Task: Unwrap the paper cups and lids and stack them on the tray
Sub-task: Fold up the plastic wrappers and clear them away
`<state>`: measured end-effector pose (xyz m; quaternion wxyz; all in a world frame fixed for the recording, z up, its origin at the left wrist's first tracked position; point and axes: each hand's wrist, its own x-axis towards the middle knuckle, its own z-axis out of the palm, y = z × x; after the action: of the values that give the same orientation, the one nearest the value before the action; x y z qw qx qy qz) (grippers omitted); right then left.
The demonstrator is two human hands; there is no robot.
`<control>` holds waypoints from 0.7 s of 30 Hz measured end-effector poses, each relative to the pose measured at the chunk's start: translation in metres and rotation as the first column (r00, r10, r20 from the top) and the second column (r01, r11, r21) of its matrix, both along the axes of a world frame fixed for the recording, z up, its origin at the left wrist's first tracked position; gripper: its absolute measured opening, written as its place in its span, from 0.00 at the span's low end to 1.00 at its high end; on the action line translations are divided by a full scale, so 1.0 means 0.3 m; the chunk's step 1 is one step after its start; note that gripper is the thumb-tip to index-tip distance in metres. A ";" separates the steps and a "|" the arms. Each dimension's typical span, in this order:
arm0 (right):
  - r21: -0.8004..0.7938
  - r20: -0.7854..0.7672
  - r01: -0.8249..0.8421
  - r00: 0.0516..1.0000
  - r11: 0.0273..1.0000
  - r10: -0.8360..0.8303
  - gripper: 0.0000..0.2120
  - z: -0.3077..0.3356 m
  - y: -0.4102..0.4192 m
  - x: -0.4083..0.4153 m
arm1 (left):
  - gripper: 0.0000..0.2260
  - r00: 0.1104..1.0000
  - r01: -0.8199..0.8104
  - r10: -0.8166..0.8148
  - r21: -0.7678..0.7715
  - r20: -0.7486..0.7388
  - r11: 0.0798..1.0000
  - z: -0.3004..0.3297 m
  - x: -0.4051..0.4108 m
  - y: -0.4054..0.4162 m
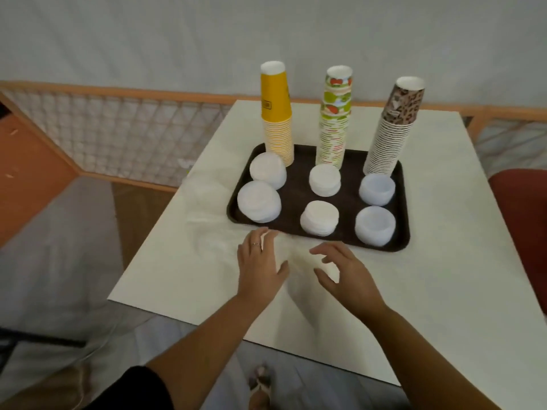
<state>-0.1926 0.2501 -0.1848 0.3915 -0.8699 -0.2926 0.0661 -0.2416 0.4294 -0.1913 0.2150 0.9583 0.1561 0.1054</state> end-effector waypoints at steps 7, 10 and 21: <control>-0.196 -0.020 -0.229 0.973 0.954 0.230 0.24 -0.053 0.307 0.021 | 0.39 0.920 0.004 0.054 0.147 -0.389 0.989 -0.082 -0.047 0.265; -0.327 -0.051 -0.267 0.963 0.907 0.265 0.27 -0.082 0.389 0.034 | 0.25 0.950 0.032 -0.002 0.090 -0.313 0.995 -0.109 -0.047 0.313; -0.278 -0.048 -0.051 0.998 0.959 0.040 0.12 -0.014 0.494 0.092 | 0.07 0.995 0.094 -0.093 0.005 -0.017 0.996 0.028 0.005 0.436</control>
<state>-0.1649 0.3983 -0.1890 0.2694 -0.9079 -0.2920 0.1337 -0.2402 0.5601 -0.1828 0.2158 0.9660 0.1126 0.0876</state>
